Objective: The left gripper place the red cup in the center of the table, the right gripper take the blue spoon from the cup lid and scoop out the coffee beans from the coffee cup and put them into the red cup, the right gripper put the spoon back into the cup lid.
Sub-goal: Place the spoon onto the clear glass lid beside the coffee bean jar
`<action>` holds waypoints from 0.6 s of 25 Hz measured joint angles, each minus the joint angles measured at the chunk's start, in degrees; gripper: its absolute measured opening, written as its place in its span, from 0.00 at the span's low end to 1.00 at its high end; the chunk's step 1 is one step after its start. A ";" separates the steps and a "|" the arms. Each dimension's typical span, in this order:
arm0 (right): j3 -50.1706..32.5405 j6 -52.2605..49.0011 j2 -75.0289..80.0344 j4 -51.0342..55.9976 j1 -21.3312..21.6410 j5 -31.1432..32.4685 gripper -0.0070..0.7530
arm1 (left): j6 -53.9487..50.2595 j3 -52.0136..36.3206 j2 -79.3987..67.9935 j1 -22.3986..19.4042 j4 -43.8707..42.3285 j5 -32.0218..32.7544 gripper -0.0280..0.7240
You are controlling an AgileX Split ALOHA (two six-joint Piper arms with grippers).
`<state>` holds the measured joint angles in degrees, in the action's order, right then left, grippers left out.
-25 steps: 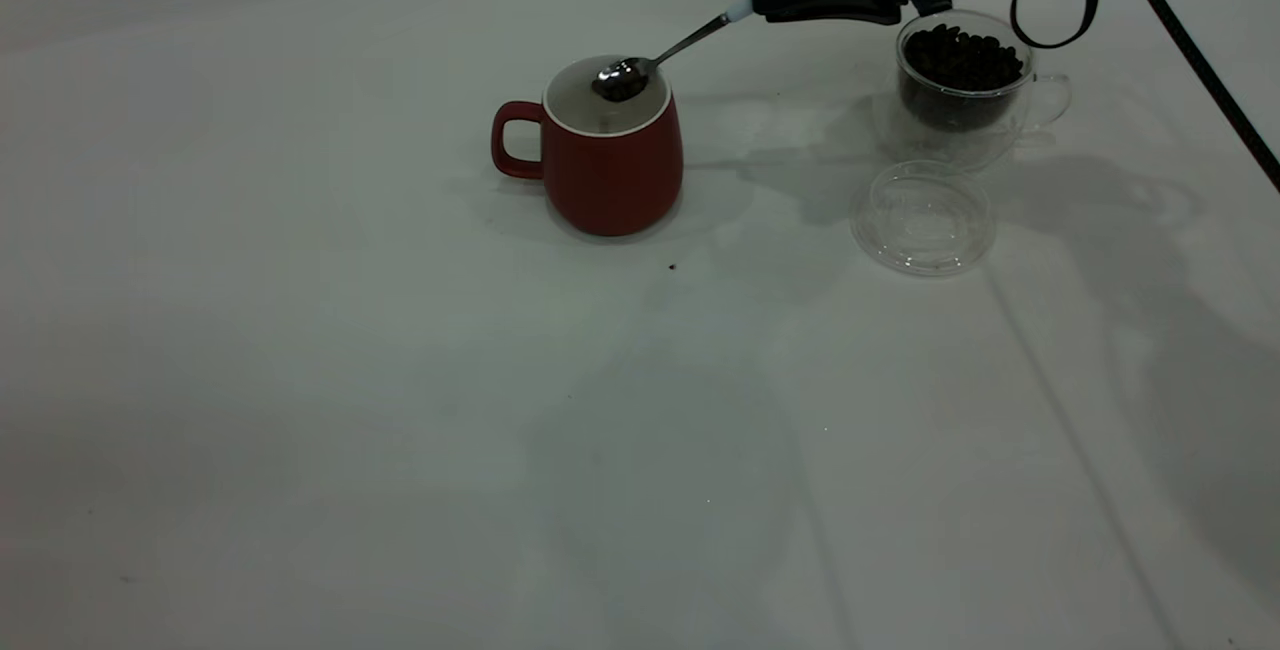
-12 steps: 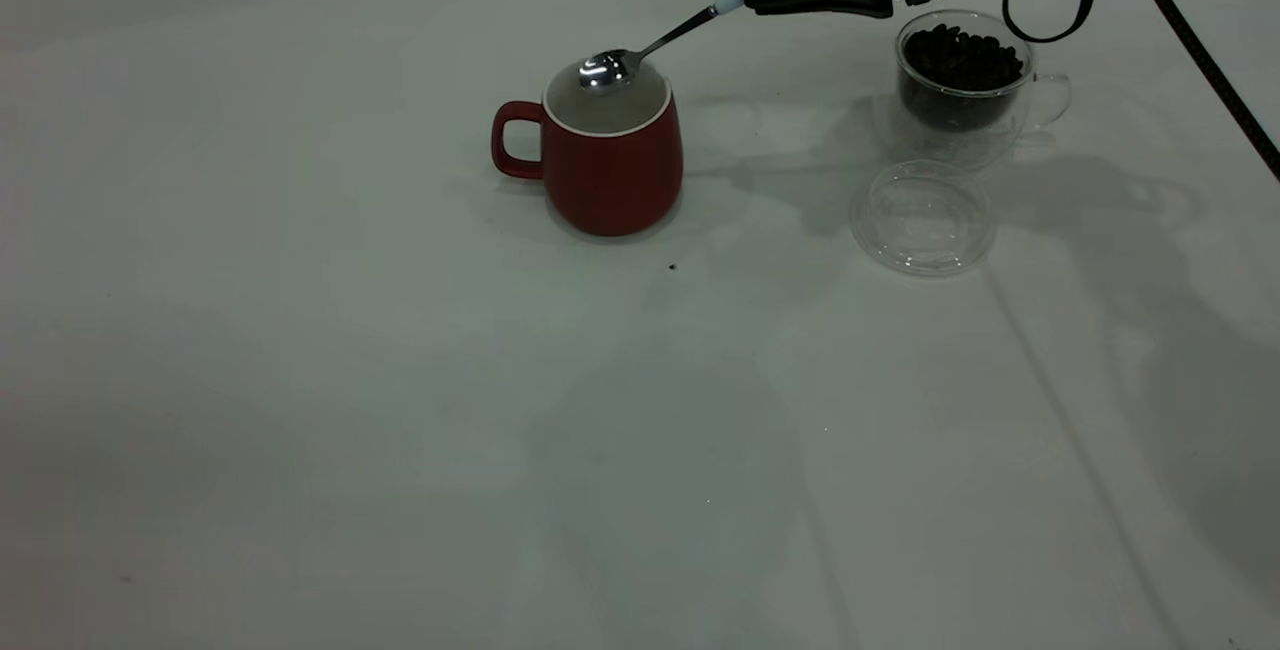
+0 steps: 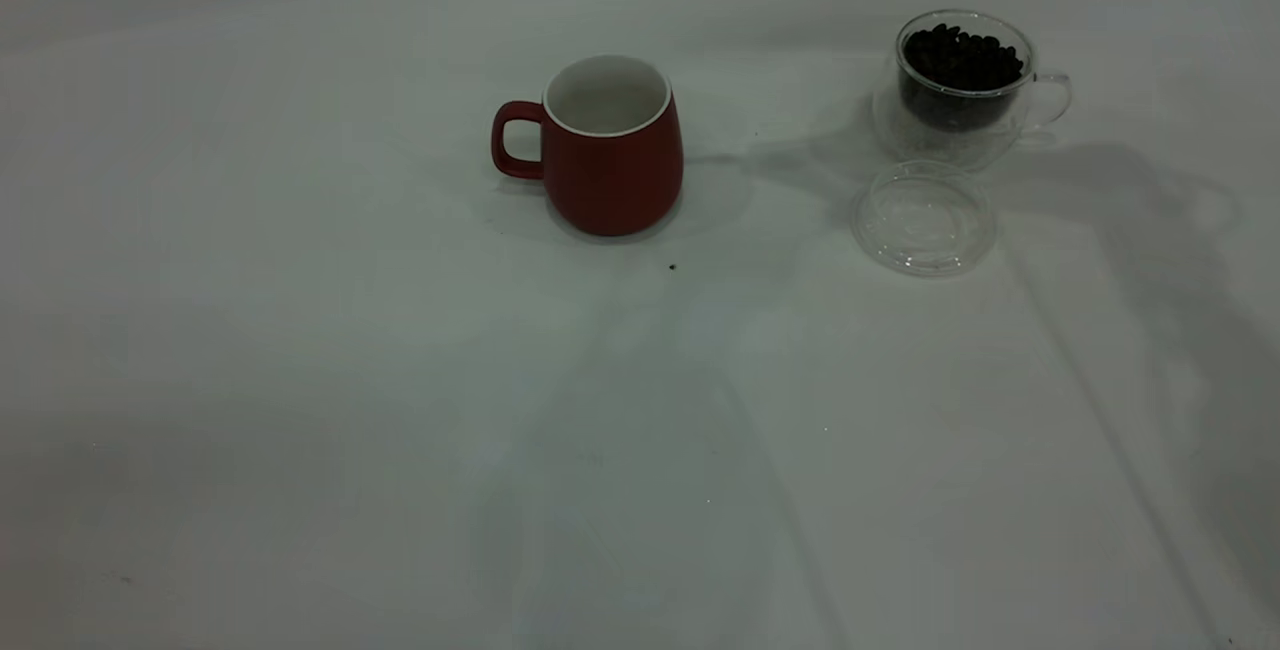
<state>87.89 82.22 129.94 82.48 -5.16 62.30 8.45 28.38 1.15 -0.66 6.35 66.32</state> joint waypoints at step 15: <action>-32.13 -0.09 -22.93 1.56 15.03 -7.68 0.15 | 0.00 0.00 0.00 0.00 0.00 0.00 0.82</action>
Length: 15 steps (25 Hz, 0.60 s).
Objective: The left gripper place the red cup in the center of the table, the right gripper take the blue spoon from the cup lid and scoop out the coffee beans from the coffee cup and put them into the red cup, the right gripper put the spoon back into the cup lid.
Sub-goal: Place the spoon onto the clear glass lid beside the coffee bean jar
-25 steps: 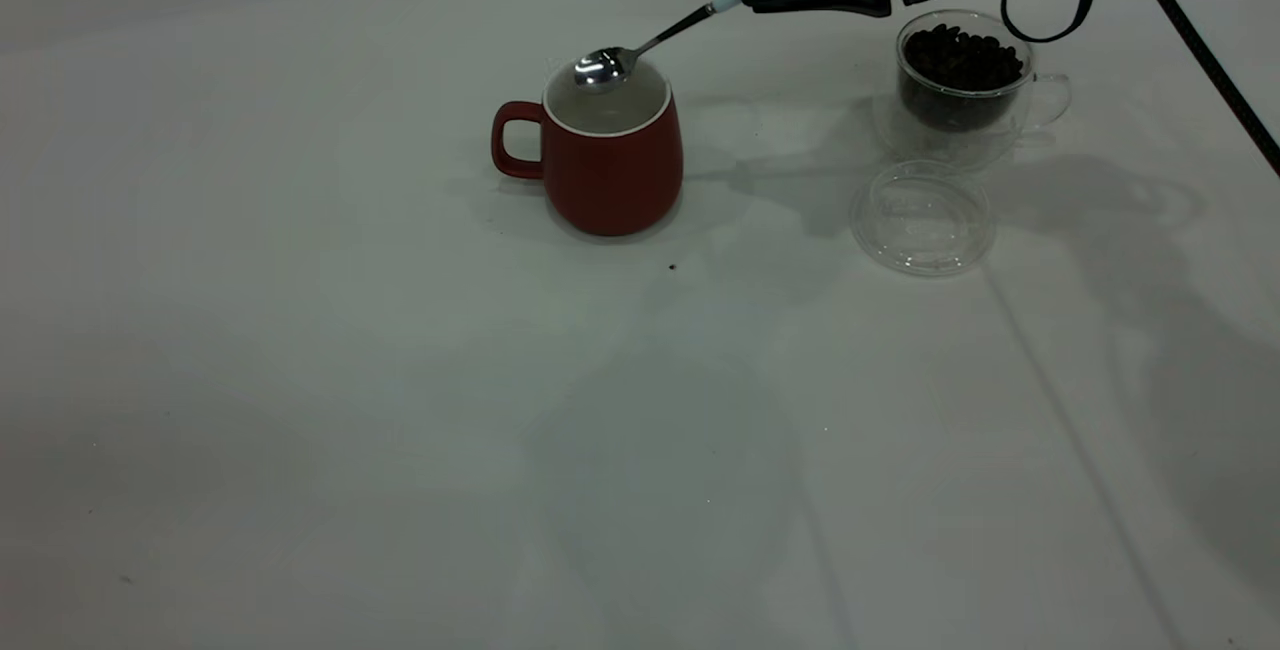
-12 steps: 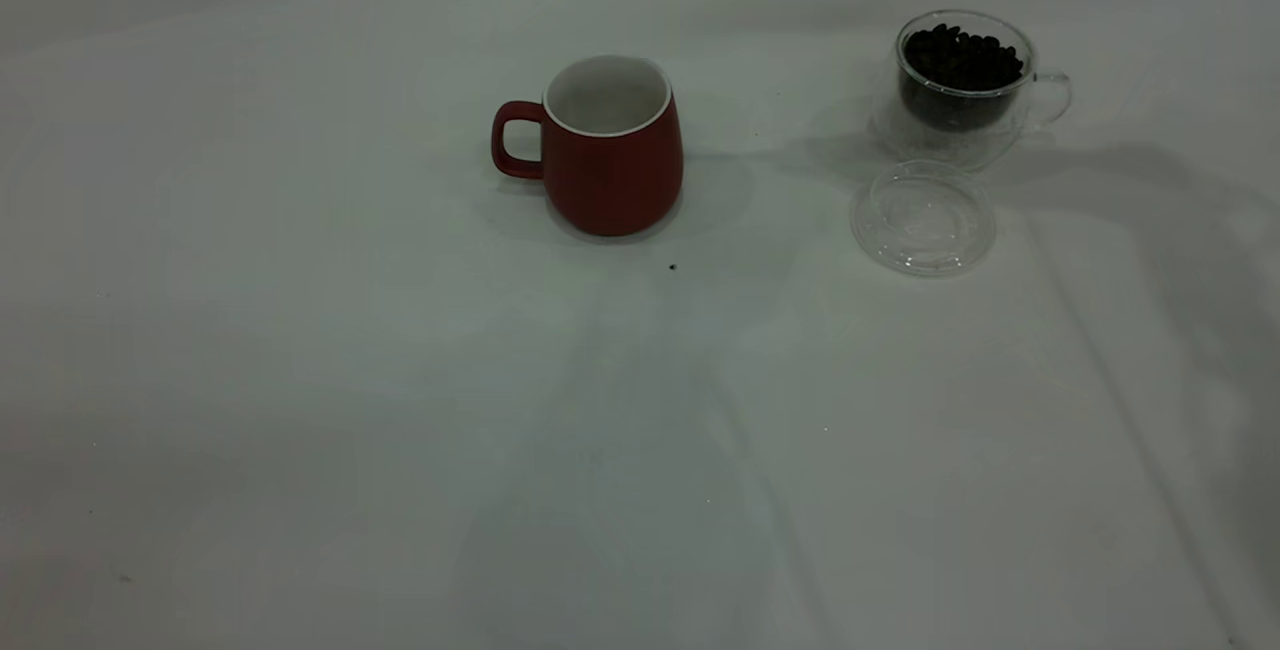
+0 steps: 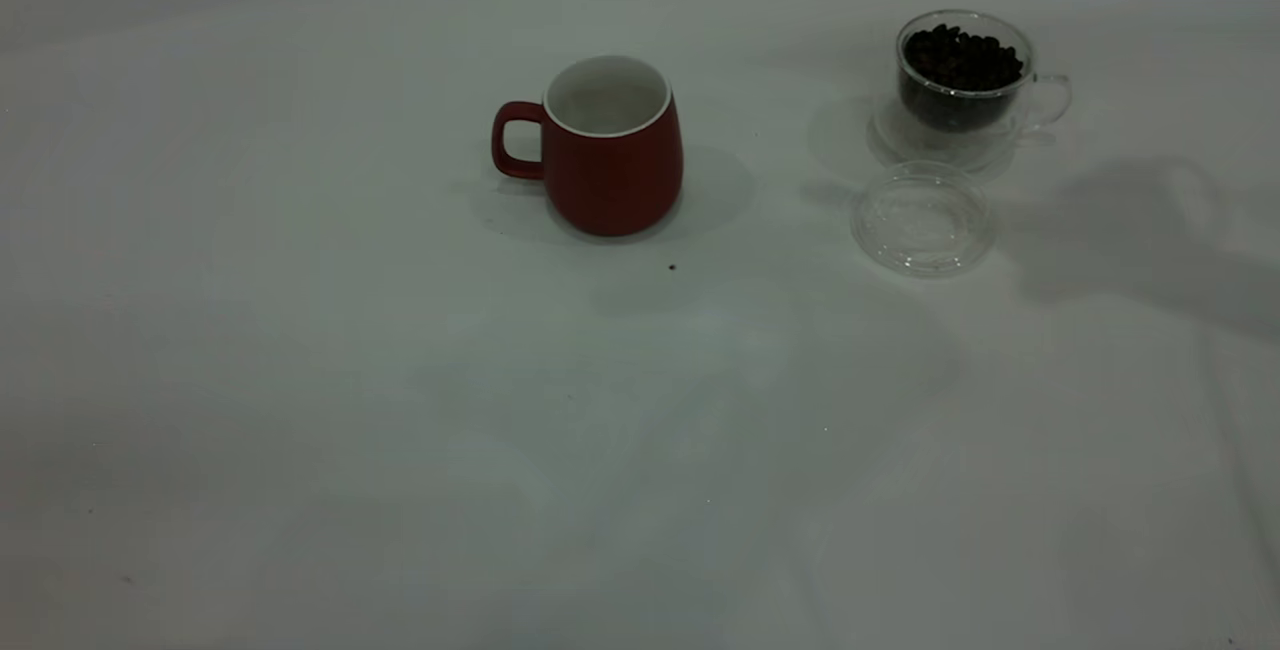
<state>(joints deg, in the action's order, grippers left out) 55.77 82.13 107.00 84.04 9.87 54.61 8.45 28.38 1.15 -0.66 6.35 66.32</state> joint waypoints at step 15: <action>-12.99 17.05 16.81 17.61 6.56 -2.99 0.15 | 0.00 0.00 0.00 0.00 0.00 0.00 0.82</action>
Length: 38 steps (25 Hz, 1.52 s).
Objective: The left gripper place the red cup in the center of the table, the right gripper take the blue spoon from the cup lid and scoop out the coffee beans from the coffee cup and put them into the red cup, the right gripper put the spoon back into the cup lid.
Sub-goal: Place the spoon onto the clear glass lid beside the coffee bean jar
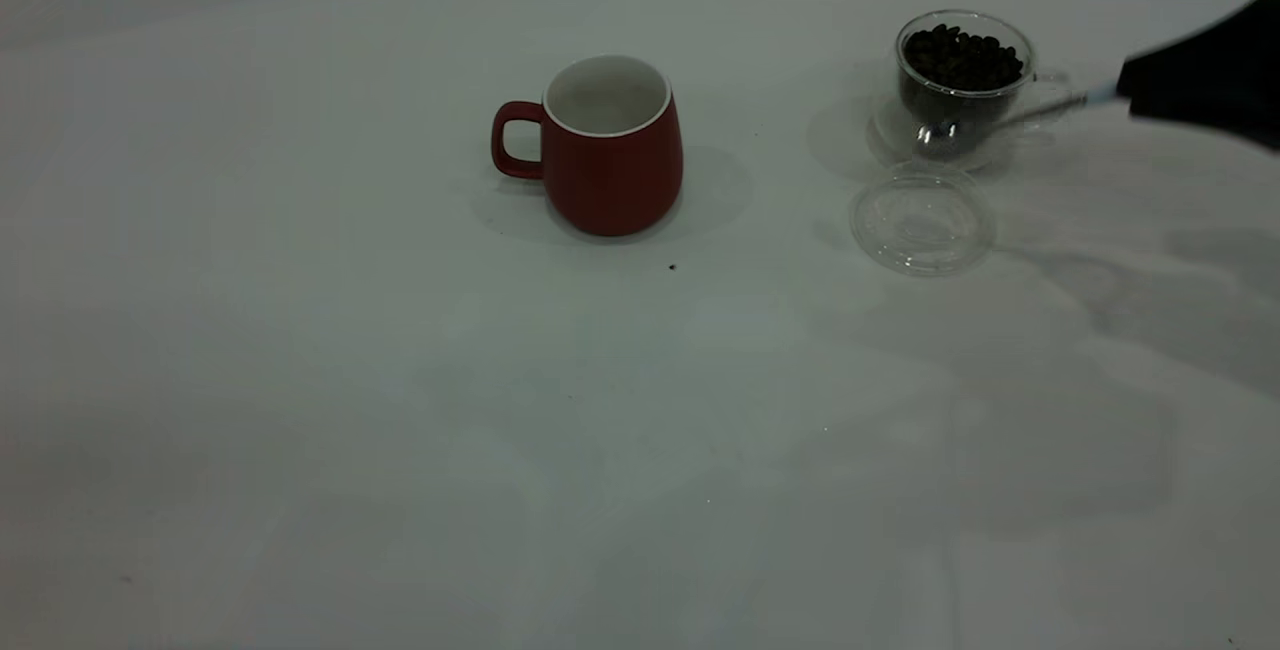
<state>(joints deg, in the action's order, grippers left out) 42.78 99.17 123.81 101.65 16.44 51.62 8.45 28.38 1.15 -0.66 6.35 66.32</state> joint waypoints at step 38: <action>12.05 -11.17 20.14 0.83 -2.21 4.89 0.15 | 0.00 0.00 0.00 0.00 0.00 0.00 0.82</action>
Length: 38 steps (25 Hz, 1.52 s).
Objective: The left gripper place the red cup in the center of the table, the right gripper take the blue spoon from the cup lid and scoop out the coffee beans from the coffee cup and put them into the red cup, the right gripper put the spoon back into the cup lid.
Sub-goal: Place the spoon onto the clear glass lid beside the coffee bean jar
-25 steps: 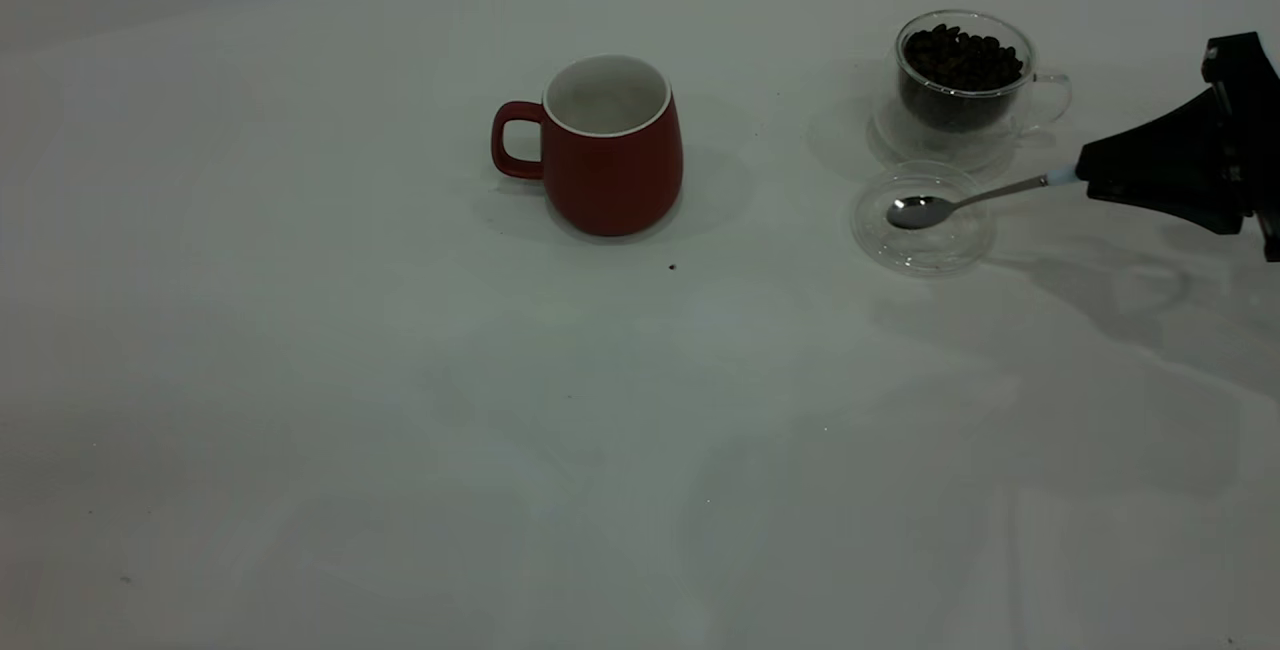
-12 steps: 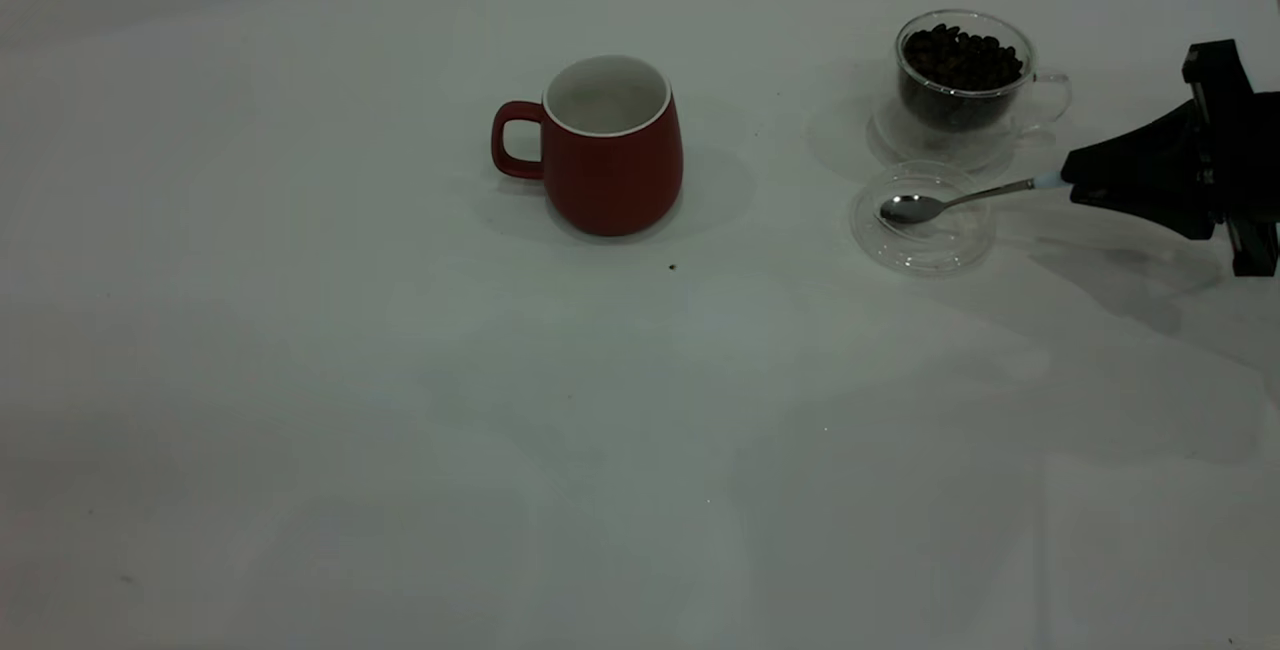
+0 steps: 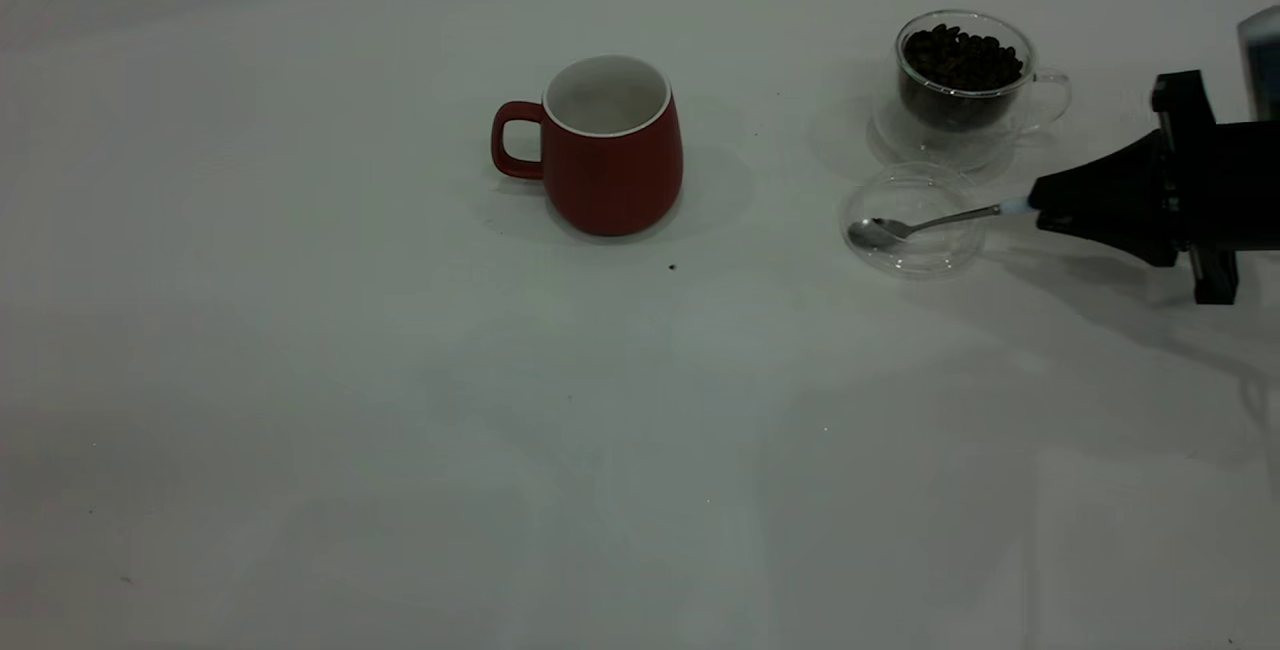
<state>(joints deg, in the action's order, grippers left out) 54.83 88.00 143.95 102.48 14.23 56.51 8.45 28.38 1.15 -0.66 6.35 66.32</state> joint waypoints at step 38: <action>0.00 1.55 0.00 0.00 -1.15 -5.12 0.75 | 0.00 0.00 0.00 0.00 0.00 0.00 0.82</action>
<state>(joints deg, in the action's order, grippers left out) 54.83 89.55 143.95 102.48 13.08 51.39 8.45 28.38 1.15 -0.66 6.35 66.32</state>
